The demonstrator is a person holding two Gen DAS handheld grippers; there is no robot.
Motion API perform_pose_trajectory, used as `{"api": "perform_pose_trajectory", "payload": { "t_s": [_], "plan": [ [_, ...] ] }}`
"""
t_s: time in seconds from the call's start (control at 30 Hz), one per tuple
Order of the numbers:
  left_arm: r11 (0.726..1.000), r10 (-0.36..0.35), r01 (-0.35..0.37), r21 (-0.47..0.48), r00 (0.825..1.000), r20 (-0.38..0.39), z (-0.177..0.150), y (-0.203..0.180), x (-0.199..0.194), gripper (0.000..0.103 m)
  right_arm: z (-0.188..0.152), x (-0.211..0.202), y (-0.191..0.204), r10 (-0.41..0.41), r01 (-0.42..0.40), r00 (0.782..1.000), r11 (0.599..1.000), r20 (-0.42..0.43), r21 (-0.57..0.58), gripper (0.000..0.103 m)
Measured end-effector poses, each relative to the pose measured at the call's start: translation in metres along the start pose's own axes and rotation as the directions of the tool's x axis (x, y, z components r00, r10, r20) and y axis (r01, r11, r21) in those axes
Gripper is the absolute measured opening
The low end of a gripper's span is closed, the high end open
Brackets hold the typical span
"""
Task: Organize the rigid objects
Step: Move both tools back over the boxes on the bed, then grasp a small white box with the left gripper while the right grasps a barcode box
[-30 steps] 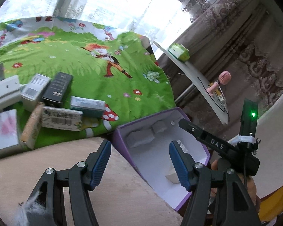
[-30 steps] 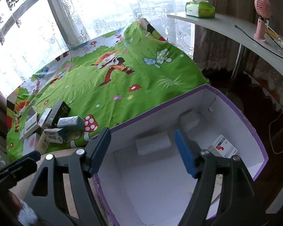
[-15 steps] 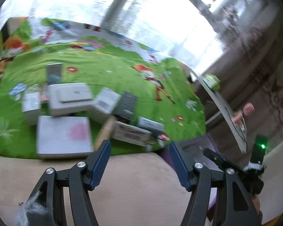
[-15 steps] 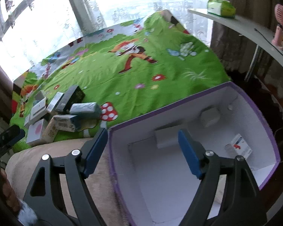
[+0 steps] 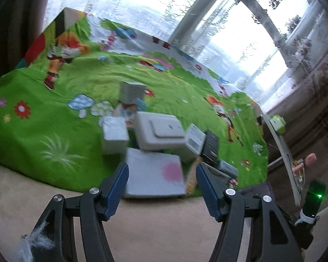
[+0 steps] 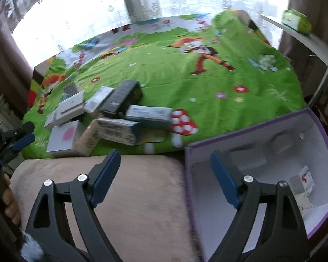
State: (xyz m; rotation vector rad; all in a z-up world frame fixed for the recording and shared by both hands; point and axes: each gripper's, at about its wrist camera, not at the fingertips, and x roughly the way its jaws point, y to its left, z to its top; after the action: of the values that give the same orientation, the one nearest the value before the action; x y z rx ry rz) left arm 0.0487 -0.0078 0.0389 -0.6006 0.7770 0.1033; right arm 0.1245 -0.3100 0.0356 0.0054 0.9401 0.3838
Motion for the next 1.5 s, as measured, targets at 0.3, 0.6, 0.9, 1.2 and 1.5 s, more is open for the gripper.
{"api": "perform_pose_trajectory", "payload": {
  "t_s": [0.3,0.6,0.9,1.2,1.5],
  "plan": [
    [0.993,0.104,-0.108,-0.048,0.991,-0.080,0.024,0.030,0.030,0.065,0.012,0.022,0.034,0.016,-0.018,0.999,0.999,-0.043,-0.031,0.091],
    [0.979,0.202,-0.205,-0.010,0.972,-0.121,0.040,0.037,0.055,0.065,0.022,0.044,0.052,0.009,-0.011,0.996,1.000,-0.085,-0.027,0.095],
    [0.967,0.254,-0.255,0.014,0.955,-0.156,0.044,0.044,0.075,0.062,0.032,0.066,0.066,-0.014,0.013,0.993,1.000,-0.121,-0.008,0.098],
    [0.975,0.219,-0.221,0.004,0.962,-0.166,0.039,0.047,0.078,0.039,0.039,0.078,0.071,-0.050,0.054,0.989,0.998,-0.139,0.027,0.098],
    [0.978,0.203,-0.207,-0.013,0.967,-0.152,0.035,0.049,0.074,0.039,0.046,0.093,0.069,-0.067,0.081,0.983,0.994,-0.174,0.077,0.098]
  ]
}}
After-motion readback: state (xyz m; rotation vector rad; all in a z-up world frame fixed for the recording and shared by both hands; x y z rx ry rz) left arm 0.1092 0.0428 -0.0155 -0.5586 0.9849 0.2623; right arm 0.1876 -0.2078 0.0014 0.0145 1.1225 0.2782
